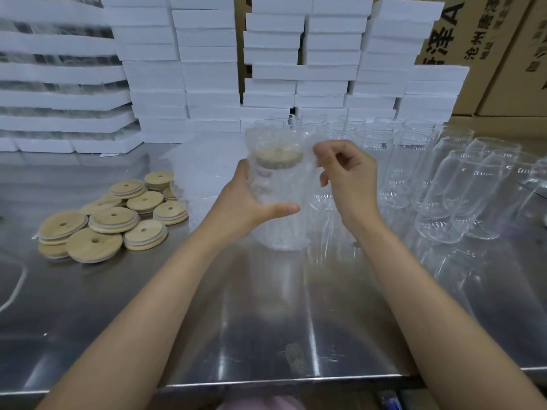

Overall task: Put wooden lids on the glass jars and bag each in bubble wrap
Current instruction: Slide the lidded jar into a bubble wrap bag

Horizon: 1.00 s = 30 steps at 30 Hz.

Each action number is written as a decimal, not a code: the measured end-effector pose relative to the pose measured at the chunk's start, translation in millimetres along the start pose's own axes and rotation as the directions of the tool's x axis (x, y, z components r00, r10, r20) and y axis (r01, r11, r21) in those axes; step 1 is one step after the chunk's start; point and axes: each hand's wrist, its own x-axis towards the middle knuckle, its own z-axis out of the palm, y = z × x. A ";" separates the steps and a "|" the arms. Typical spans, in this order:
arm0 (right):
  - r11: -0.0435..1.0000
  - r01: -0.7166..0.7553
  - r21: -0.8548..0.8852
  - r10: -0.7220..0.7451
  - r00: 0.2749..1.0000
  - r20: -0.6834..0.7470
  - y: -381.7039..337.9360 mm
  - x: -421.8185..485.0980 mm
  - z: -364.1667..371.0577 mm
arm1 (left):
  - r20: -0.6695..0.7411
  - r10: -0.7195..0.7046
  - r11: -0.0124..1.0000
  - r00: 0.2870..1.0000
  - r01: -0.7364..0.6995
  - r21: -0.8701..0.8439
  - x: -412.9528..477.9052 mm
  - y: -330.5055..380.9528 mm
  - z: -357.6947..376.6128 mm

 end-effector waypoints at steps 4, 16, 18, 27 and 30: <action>0.981 -0.057 0.185 0.061 0.998 -0.016 6.2 6.8 0.5 | -0.135 -0.058 0.958 0.989 0.017 -0.288 9.4 2.3 -4.0; 0.923 -0.138 0.359 0.168 0.984 -0.054 13.4 3.7 3.3 | -0.248 -0.174 0.633 0.953 -0.085 -0.769 17.7 14.7 -32.8; 0.894 -0.212 0.395 0.216 0.976 0.035 15.4 3.2 2.9 | -0.193 -0.185 0.721 0.963 -0.001 -0.693 15.9 13.8 -37.1; 0.891 -0.238 0.387 0.242 0.970 0.038 22.0 5.3 2.6 | -0.286 -0.084 0.822 0.954 -0.096 -0.561 18.7 8.9 -32.0; 0.866 -0.469 0.174 0.408 0.863 0.298 26.6 7.4 -8.9 | -0.086 -0.109 0.889 0.990 0.058 -0.454 19.7 -3.6 -46.0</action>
